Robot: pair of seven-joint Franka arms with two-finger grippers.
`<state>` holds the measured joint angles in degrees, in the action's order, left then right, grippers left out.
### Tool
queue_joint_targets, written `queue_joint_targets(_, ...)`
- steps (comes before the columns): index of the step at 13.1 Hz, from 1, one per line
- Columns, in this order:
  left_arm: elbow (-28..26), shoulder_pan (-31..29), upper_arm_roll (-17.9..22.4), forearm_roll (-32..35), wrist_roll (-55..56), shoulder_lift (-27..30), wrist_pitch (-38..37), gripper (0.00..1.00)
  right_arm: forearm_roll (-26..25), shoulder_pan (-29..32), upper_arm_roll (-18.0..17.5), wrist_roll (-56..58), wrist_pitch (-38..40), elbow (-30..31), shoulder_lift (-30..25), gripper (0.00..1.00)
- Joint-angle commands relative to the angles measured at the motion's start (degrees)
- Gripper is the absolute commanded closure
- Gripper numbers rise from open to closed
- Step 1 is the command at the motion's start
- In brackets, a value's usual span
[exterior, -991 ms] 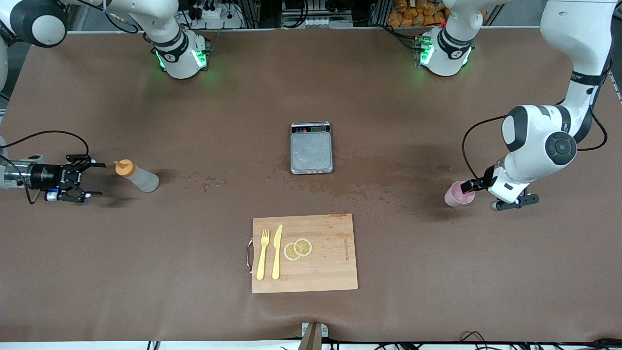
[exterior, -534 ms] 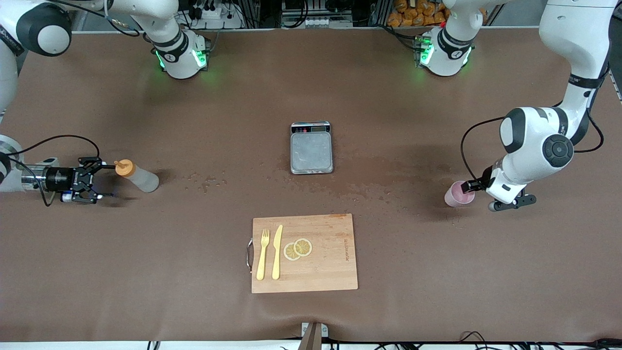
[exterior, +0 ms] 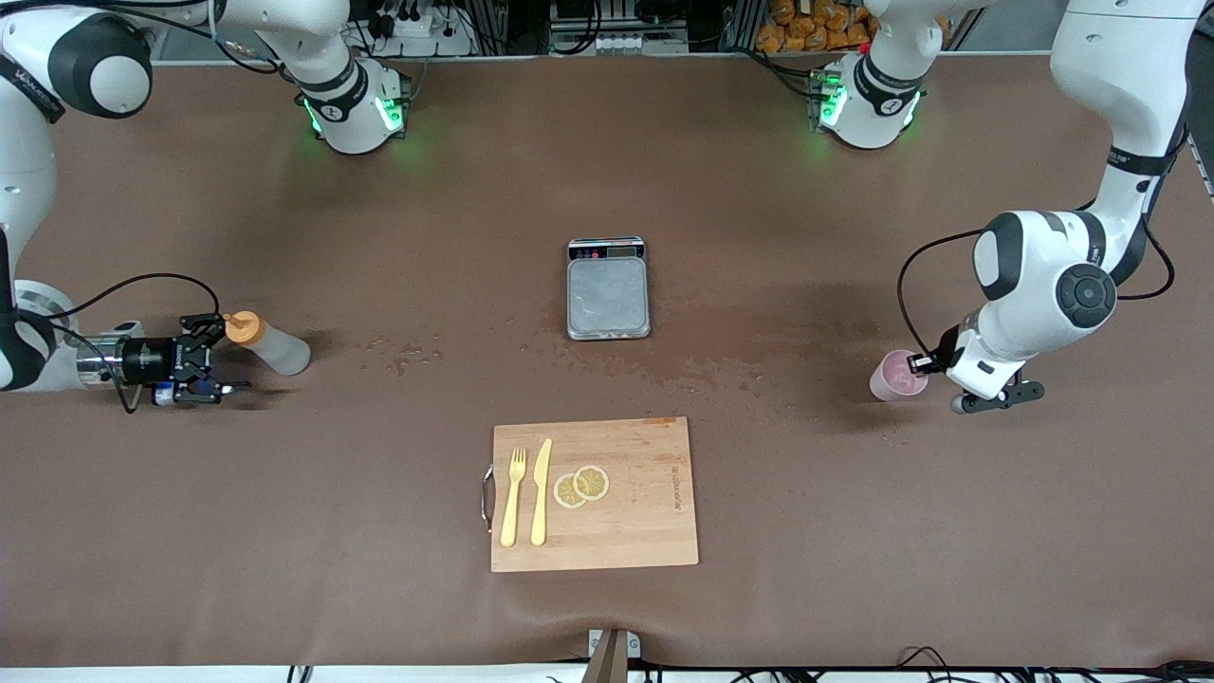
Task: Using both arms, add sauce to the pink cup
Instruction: 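Grasp the pink cup with the left gripper while the right gripper grasps the bottle, then carry the pink cup with the left gripper onto the silver scale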
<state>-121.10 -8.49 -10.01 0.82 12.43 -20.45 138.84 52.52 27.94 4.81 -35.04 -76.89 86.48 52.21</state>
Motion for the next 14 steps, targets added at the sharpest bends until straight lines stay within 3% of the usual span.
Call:
queue_joint_targets(1, 0.6, 0.1, 0.0, 0.7, 0.1, 0.1, 0.6, 1.00, 0.9, -0.3, 0.0, 3.5, 0.5, -1.3, 1.8, 0.00)
queue_joint_targets(5, 1.7, 0.1, -1.5, 0.6, 1.2, 2.5, -0.9, 1.00, 0.8, -0.3, 0.0, 6.5, 0.7, -1.1, 2.9, 0.00)
queue_joint_targets(10, 8.7, 0.1, -7.8, 0.3, 7.9, 2.7, -10.8, 1.00, 0.7, -1.1, 0.0, 6.4, 1.9, -0.7, 3.0, 0.00)
queue_joint_targets(13, 9.4, 0.2, -12.4, 0.3, 16.5, 2.8, -11.2, 1.00, 0.7, -1.2, 0.0, 6.4, 2.3, -0.7, 3.0, 0.02)
queue_joint_targets(14, 9.9, 0.1, -13.9, 0.3, 18.3, 2.9, -11.6, 1.00, 0.7, -1.3, -0.1, 6.4, 2.3, -0.7, 3.0, 0.06)
